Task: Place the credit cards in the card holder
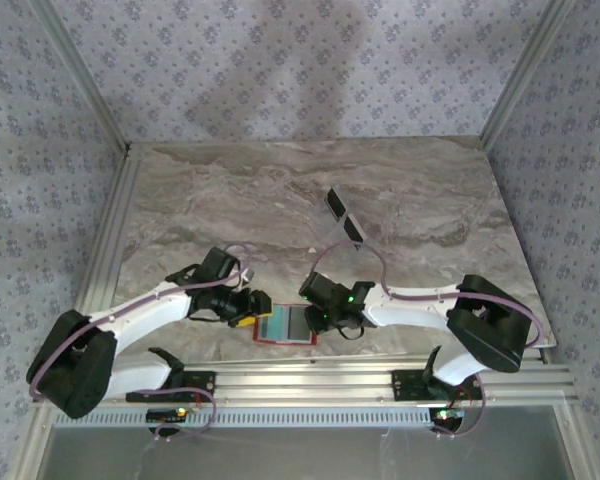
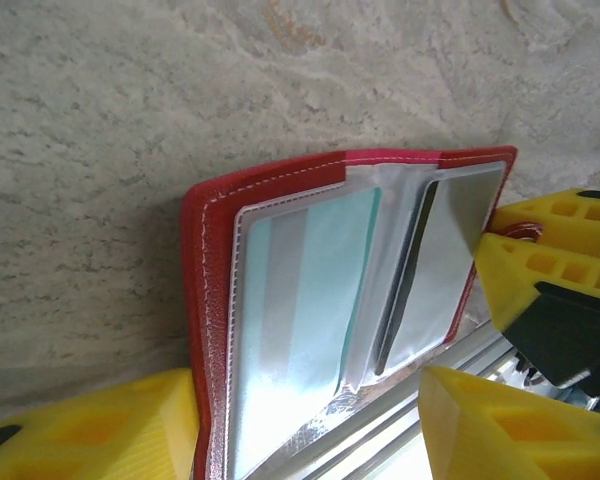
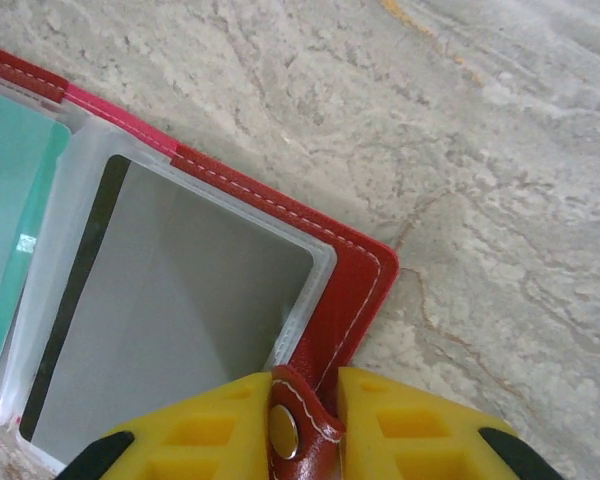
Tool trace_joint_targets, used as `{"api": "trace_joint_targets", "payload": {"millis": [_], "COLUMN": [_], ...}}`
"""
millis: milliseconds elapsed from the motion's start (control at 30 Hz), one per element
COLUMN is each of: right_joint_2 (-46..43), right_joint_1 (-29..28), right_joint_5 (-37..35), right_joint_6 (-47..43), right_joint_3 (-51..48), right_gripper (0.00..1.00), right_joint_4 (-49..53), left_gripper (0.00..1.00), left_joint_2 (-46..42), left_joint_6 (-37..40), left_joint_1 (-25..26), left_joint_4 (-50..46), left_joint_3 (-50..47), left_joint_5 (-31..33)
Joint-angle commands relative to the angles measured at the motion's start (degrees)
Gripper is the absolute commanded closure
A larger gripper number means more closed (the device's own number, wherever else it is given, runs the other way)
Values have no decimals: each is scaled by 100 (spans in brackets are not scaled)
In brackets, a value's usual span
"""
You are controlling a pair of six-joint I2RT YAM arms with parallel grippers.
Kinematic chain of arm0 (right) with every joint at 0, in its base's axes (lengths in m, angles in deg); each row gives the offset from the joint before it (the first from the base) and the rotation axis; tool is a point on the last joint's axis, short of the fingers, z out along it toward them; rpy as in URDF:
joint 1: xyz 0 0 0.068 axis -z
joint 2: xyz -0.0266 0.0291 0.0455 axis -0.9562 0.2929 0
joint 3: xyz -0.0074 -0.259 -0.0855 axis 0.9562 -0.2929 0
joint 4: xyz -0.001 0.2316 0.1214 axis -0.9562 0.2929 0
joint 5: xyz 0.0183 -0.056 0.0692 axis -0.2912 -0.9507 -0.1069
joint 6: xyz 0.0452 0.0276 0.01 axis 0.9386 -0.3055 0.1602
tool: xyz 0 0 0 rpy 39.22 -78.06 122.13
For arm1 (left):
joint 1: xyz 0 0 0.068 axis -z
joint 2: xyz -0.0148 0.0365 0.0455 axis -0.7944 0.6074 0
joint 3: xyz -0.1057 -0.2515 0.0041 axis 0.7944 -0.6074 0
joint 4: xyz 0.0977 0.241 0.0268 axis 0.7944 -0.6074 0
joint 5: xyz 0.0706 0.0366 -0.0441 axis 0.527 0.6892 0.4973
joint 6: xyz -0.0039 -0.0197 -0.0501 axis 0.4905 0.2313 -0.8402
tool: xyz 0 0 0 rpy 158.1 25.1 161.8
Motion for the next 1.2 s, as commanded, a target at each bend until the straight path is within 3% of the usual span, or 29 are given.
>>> {"api": "trace_joint_targets", "payload": {"millis": [0, 367, 600, 800, 1167], "right_joint_2": [-64, -50, -418, -793, -1482], "right_joint_1": [-42, 150, 190, 186, 192], "right_joint_5": [399, 814, 644, 305, 6], "right_joint_6": [8, 262, 338, 383, 440], "right_joint_3": [-93, -504, -821, -1053, -1264], "right_gripper": [77, 77, 67, 60, 61], "right_joint_4": [-565, -1482, -1582, -1442, -806], "left_gripper": [41, 38, 38, 38, 42], "left_joint_2": [-286, -111, 395, 626, 952], "left_joint_6": [-143, -548, -915, -1027, -1020], "left_joint_1": [26, 167, 530, 848, 1297], "left_joint_4": [331, 1038, 1566, 1538, 1184], "left_joint_3": [128, 102, 149, 289, 589], "left_joint_5": [-394, -662, -571, -224, 230]}}
